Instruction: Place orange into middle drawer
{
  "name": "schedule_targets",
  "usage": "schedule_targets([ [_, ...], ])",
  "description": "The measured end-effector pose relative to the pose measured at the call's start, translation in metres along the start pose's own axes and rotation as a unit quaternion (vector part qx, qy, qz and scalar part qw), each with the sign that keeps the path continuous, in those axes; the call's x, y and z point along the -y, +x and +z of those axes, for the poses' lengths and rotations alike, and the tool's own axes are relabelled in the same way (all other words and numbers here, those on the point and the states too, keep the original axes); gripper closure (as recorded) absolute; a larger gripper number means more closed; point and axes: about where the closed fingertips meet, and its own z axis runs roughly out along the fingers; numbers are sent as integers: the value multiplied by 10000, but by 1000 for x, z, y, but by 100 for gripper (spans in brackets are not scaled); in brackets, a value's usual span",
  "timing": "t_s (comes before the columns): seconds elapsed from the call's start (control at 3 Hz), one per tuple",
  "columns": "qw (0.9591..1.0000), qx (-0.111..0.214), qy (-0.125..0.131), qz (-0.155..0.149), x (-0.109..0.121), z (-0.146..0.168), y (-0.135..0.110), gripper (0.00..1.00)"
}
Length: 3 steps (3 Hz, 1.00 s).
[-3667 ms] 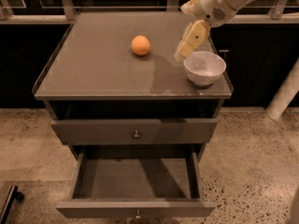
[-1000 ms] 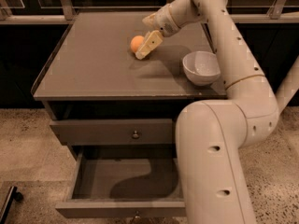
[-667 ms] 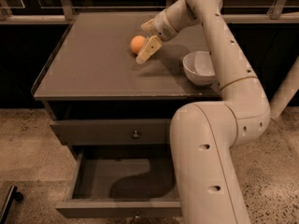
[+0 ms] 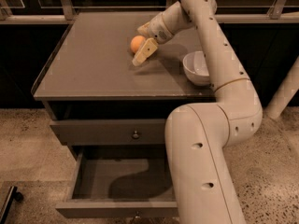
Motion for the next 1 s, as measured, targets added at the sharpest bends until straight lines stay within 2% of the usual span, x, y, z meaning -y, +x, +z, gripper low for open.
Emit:
schedule_targets([
  [0.33, 10000, 1, -1, 0, 0, 0, 0, 18],
  [1.0, 10000, 1, -1, 0, 0, 0, 0, 64],
])
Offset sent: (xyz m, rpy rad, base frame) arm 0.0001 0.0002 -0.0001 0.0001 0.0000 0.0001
